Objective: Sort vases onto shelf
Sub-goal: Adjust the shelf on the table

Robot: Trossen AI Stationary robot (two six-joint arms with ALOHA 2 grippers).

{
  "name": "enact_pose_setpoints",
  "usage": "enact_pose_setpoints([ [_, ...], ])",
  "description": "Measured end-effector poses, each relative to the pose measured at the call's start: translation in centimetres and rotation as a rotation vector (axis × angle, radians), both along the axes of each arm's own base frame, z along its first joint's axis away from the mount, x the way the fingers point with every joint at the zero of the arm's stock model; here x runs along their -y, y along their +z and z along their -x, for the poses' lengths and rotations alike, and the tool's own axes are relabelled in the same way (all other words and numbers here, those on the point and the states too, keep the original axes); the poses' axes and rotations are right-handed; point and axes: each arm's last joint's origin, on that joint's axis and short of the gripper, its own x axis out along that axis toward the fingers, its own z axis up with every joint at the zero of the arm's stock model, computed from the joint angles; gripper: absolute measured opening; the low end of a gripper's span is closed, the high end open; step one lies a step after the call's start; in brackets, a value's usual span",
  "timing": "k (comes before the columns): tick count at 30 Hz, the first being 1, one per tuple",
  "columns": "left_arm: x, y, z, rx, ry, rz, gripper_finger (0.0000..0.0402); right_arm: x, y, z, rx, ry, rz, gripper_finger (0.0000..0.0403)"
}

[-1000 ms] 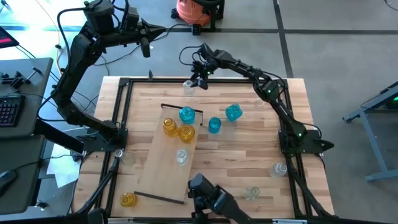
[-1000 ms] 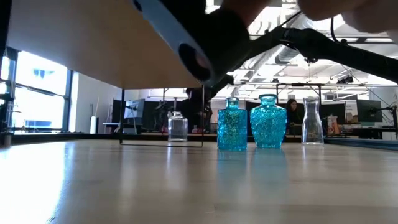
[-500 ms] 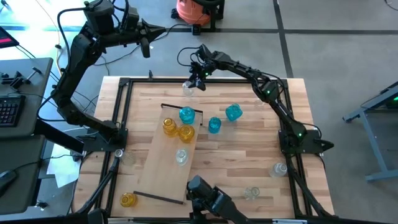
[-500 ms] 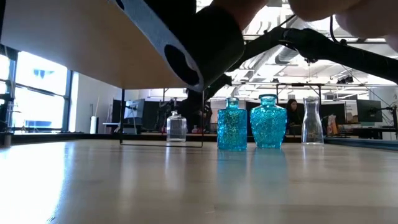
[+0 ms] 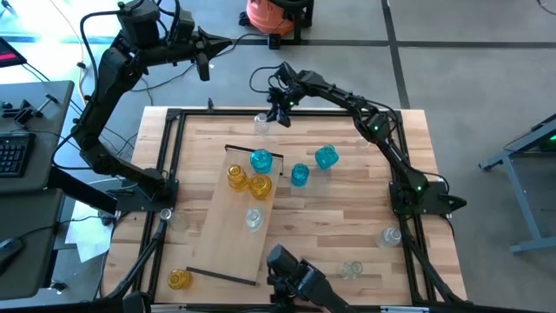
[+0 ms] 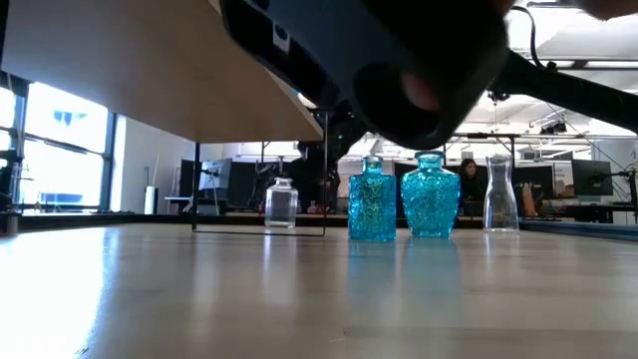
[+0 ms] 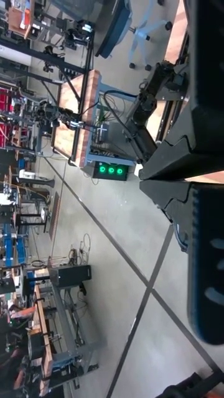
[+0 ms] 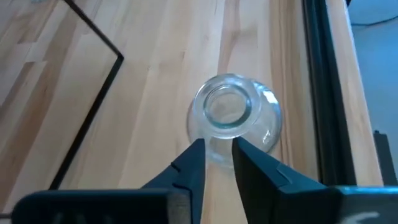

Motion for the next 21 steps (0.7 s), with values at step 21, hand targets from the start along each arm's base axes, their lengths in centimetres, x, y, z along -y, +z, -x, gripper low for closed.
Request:
enact_pose_setpoints([
  [21, 0.0, 0.0, 0.0, -0.001, 0.0, 0.0, 0.0, 0.7, -0.7, 1.0, -0.186, -0.057, 0.209, 0.0062],
])
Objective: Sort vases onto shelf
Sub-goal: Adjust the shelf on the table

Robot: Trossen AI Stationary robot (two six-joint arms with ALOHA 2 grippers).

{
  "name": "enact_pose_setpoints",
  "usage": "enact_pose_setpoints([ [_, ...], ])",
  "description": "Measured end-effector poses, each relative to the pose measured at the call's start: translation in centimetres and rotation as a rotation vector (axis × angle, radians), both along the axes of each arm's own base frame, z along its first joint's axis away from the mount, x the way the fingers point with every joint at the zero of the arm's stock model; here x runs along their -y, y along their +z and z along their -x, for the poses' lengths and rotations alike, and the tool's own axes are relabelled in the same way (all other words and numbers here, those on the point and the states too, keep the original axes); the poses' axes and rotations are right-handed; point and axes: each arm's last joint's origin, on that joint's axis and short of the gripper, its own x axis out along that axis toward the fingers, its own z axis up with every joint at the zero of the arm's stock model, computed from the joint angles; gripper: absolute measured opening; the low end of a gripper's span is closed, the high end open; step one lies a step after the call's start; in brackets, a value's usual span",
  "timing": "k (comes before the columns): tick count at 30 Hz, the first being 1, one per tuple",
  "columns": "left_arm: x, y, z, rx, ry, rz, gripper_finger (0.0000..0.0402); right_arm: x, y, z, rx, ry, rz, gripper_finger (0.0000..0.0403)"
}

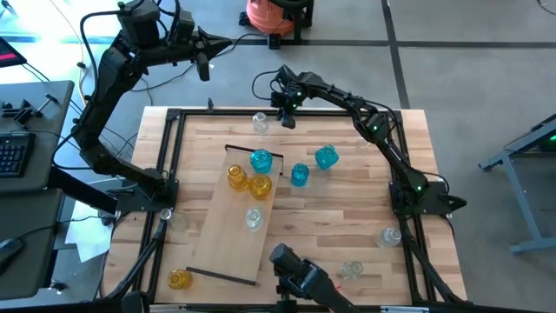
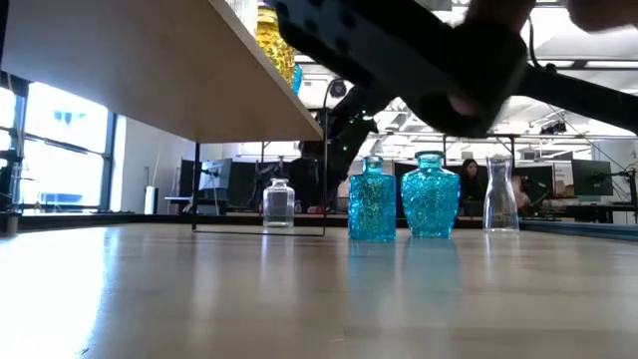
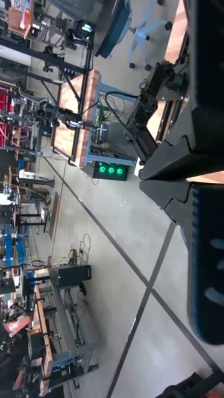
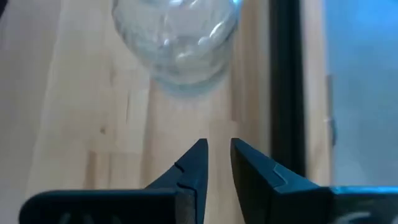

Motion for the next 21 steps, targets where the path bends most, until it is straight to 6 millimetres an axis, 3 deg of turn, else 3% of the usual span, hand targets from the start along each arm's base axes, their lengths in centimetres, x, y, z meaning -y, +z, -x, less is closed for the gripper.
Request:
enact_pose_setpoints([
  [7, 0.0, 0.0, 0.0, 0.0, 0.0, 0.0, 0.0, 0.4, 1.8, -0.7, 0.149, 0.016, 0.007, 0.0005],
  [17, 0.0, -0.1, 0.0, -0.005, 0.0, 0.006, 0.0, -0.9, 2.0, -1.8, 0.142, 0.026, 0.041, 0.001],
  [21, 0.0, -0.2, 0.0, -0.019, -0.001, 0.012, 0.0, -1.0, 2.9, -1.6, 0.11, 0.011, 0.122, 0.0018],
])
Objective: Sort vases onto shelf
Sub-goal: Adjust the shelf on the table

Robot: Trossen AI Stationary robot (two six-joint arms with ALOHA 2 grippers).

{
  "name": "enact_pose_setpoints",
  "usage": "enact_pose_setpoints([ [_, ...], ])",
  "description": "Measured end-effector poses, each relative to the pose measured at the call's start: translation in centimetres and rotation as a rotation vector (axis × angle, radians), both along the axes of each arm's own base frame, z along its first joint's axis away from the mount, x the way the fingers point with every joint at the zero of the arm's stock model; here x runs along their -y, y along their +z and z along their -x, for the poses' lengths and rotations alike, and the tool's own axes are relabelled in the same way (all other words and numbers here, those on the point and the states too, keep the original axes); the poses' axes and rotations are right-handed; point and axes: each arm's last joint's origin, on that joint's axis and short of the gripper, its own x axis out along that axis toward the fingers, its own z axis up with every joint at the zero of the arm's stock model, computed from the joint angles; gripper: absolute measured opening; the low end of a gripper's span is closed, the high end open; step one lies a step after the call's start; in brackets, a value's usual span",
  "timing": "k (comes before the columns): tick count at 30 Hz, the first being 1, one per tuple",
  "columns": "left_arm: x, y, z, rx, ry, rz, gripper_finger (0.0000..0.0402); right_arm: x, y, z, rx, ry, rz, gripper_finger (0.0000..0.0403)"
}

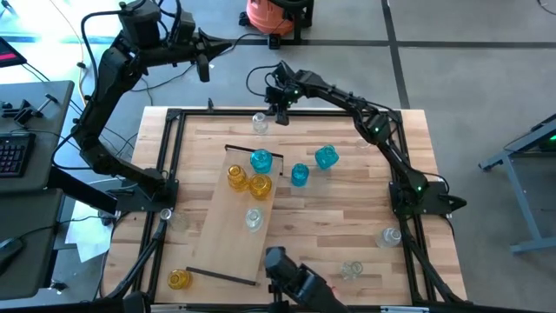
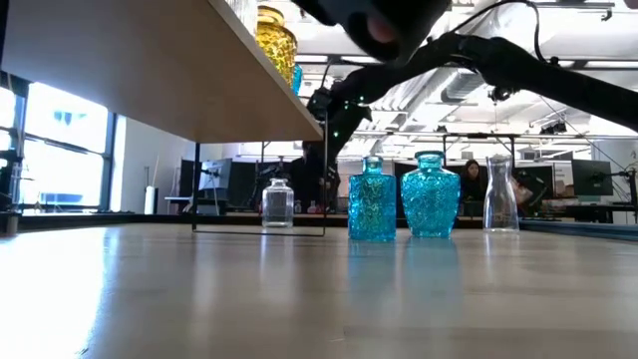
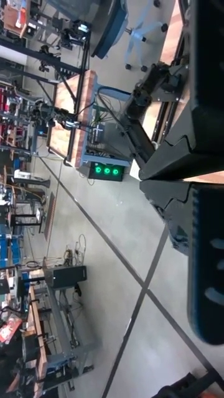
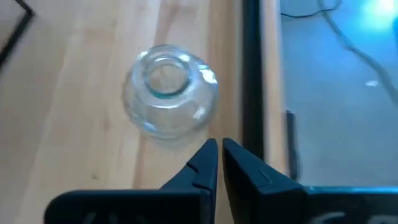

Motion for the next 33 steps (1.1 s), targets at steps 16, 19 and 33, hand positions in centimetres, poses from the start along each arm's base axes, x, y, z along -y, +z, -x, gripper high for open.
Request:
enact_pose_setpoints([
  [16, 0.0, -0.1, 0.0, -0.015, -0.004, -0.02, 0.0, -0.5, 2.9, 0.7, 0.091, 0.074, -0.035, 0.0055],
  [19, 0.0, -0.1, 0.0, -0.019, -0.005, -0.027, 0.0, -0.4, 3.9, 0.9, 0.126, 0.08, -0.036, 0.0087],
  [33, 0.0, -0.1, 0.0, -0.018, -0.005, -0.026, 0.0, -1.6, 2.6, 0.0, 0.154, 0.152, -0.124, 0.0151],
])
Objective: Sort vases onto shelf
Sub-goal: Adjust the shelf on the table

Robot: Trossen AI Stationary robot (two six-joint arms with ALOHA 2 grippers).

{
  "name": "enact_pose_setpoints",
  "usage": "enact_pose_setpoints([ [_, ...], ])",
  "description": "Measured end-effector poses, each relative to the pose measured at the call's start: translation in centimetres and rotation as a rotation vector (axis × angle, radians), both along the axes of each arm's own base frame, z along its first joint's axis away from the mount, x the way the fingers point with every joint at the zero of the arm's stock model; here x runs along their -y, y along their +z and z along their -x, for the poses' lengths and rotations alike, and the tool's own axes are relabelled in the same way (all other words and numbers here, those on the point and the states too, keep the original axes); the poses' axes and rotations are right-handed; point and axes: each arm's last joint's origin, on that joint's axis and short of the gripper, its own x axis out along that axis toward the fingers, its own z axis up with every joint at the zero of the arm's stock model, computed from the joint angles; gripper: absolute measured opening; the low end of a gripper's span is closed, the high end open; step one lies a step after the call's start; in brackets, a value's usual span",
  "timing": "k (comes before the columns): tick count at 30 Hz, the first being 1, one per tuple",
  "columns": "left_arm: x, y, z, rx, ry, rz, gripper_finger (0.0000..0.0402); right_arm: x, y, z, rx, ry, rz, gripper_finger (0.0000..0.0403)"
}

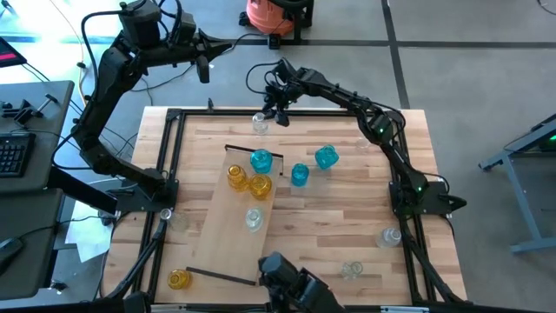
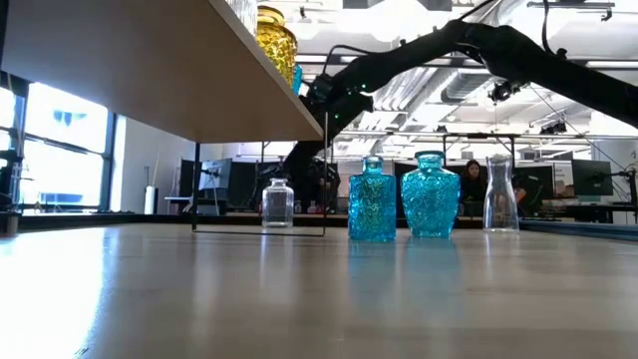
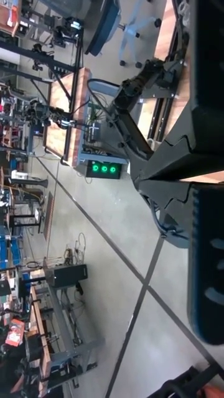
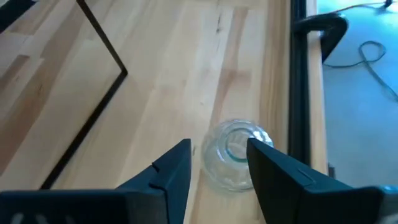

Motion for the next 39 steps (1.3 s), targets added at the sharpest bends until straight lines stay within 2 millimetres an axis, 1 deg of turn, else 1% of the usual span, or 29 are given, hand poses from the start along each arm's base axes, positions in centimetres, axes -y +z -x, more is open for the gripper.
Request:
enact_pose_setpoints([
  [4, 0.0, 0.0, 0.0, 0.006, 0.002, 0.013, 0.0, 0.3, -1.3, -0.1, -0.015, -0.001, -0.05, 0.0151],
  [6, 0.0, 0.0, 0.0, 0.006, 0.002, 0.014, 0.0, 0.4, -1.7, -0.2, -0.021, -0.004, -0.054, 0.0151],
  [10, 0.1, 0.0, -0.1, 0.006, -0.002, 0.013, 0.0, 0.2, -1.5, -0.5, 0.0, 0.008, -0.036, 0.0151],
  [19, 0.1, 0.0, -0.1, 0.006, -0.003, 0.014, 0.0, 0.1, -1.5, -0.6, 0.019, 0.02, -0.079, 0.0151],
  [24, 0.1, 0.0, -0.1, 0.007, -0.003, 0.017, 0.0, -0.2, -1.9, -0.6, 0.015, 0.045, -0.123, 0.0151],
  [26, 0.1, 0.0, -0.1, 0.006, -0.003, 0.018, 0.0, -0.3, -2.1, -0.9, 0.025, 0.051, -0.115, 0.0151],
  [34, 0.1, -0.1, -0.1, 0.001, -0.004, 0.023, 0.0, -0.2, -2.1, -1.1, 0.035, 0.052, -0.096, 0.0151],
  [39, 0.1, -0.1, -0.1, 0.001, -0.004, 0.023, 0.0, 0.3, -2.6, -1.1, 0.041, 0.036, -0.072, 0.0151],
])
